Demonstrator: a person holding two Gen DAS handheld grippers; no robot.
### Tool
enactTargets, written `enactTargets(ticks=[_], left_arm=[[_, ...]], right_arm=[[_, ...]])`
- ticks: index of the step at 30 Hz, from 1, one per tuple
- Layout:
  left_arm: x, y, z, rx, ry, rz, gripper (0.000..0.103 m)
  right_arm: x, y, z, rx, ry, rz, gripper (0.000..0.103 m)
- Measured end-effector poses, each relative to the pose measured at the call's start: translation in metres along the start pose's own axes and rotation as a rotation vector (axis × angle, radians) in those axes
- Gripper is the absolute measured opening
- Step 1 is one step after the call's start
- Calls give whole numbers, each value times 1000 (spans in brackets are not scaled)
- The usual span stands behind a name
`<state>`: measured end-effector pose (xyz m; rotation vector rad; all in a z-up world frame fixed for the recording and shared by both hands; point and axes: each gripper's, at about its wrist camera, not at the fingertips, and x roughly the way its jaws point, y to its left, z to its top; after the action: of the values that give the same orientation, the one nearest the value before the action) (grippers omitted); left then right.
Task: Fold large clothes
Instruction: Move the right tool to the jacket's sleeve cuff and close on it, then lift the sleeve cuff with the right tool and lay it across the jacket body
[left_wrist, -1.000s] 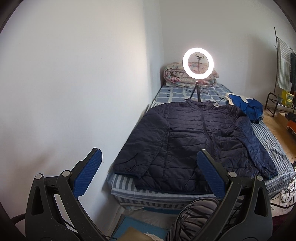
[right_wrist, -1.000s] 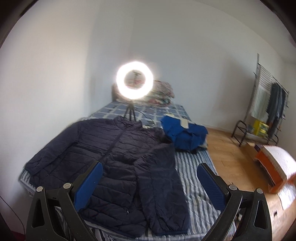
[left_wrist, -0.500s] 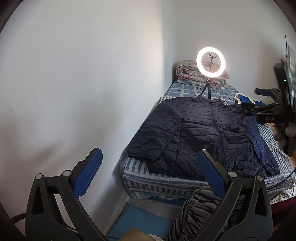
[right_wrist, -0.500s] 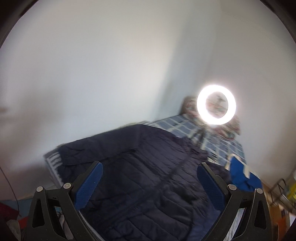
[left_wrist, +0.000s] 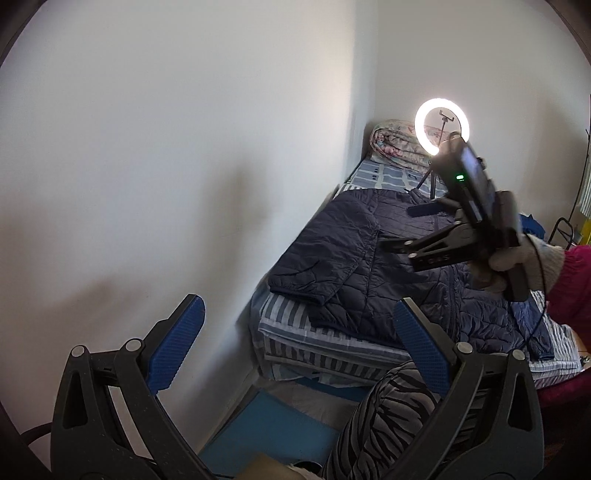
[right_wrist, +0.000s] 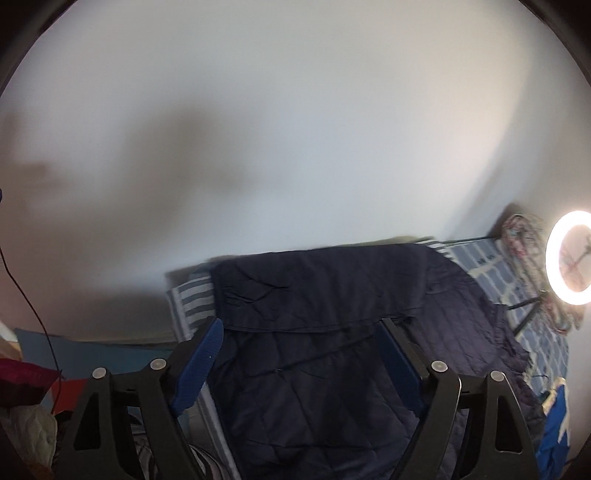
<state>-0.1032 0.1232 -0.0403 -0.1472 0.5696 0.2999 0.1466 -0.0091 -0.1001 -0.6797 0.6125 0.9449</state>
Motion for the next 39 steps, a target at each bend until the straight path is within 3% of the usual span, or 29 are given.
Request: enactTargets(ticks=[10,14,30,39], left_arm=[[8,-1,-5,14,17,-21,103],[12,3,-6,-3,34,-17,103],[30,21,-9,-59,84,-1,103],[38,28,-10,-89,112,5,103]], right_arm=[[91,24,-5,43,155,212,60],[115,37,-2,15,193,252,59],[187,57,5,-19,295,311,58],[210,74,8,-97,337,276,52]])
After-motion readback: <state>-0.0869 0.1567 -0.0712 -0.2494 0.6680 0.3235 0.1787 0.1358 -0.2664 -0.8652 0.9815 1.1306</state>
